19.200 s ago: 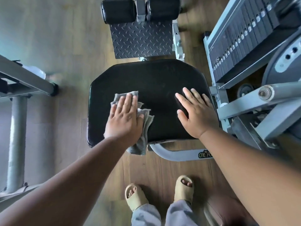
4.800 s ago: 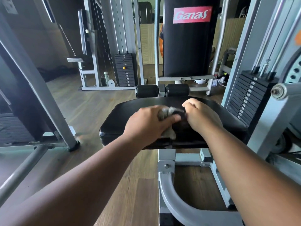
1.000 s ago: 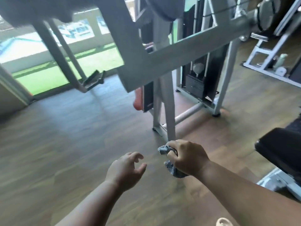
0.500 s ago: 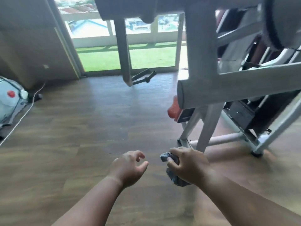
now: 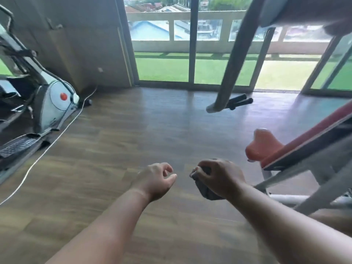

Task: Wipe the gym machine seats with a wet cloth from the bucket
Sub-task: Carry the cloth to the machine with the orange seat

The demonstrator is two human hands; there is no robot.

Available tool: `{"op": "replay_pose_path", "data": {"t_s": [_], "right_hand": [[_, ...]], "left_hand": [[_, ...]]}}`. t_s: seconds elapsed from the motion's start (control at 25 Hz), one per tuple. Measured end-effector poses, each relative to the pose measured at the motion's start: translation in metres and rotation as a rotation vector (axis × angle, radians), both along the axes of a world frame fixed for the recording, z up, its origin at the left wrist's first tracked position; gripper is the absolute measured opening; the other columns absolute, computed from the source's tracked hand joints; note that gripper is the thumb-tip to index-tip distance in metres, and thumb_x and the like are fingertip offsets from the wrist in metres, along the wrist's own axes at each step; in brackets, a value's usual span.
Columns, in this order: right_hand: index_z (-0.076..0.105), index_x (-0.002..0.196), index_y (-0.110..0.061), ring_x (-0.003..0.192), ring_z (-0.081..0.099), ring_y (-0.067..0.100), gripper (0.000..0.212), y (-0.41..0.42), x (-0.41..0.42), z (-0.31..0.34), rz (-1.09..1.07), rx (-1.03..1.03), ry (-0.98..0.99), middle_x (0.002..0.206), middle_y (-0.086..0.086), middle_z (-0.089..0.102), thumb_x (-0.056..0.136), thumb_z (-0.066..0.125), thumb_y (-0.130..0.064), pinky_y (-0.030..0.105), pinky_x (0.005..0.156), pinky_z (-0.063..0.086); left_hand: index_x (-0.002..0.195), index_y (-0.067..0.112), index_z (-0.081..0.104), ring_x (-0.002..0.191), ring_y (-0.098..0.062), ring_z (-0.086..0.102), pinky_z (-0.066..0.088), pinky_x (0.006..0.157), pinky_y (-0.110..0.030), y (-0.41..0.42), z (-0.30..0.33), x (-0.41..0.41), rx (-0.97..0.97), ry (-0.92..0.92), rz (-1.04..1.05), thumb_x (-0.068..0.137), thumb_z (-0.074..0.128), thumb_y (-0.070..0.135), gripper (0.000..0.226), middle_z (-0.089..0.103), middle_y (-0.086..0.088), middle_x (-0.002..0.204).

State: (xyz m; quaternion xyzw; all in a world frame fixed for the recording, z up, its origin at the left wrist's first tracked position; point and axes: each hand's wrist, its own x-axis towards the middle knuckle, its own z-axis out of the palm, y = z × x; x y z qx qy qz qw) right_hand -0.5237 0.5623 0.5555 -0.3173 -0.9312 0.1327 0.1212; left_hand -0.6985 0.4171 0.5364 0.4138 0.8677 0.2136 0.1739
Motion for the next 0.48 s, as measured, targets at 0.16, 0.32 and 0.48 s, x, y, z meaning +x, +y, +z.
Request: {"op": "replay_pose_path", "data": {"t_s": [0.16,0.32,0.48], "right_hand": [[0.063,0.122,-0.048,0.111,0.063,0.018,0.036,-0.004,-0.113,0.013,-0.024,-0.054,0.002,0.119,-0.015,0.069,0.088,0.054,-0.055,0.029,0.076,0.046],[0.063,0.125,-0.041,0.113,0.063,0.019,0.04,0.012,-0.206,0.008,-0.023,-0.069,0.023,0.119,-0.012,0.07,0.087,0.058,-0.054,0.029,0.077,0.044],[0.065,0.118,-0.041,0.108,0.063,0.018,0.037,0.059,-0.285,-0.006,0.013,-0.1,-0.023,0.115,-0.012,0.07,0.085,0.059,-0.056,0.028,0.076,0.045]], "left_hand": [[0.098,0.039,0.063,0.089,-0.008,0.064,0.053,0.087,-0.032,0.004,0.021,-0.116,-0.014,0.02,-0.025,0.077,0.051,0.062,0.033,0.064,0.019,0.09],[0.098,0.039,0.064,0.091,-0.009,0.064,0.053,0.088,-0.034,0.024,0.022,-0.206,-0.006,0.012,-0.024,0.076,0.05,0.062,0.035,0.065,0.019,0.092],[0.095,0.04,0.063,0.09,-0.009,0.064,0.054,0.087,-0.035,0.065,0.007,-0.271,-0.027,-0.039,-0.024,0.076,0.052,0.061,0.03,0.065,0.019,0.089]]}}
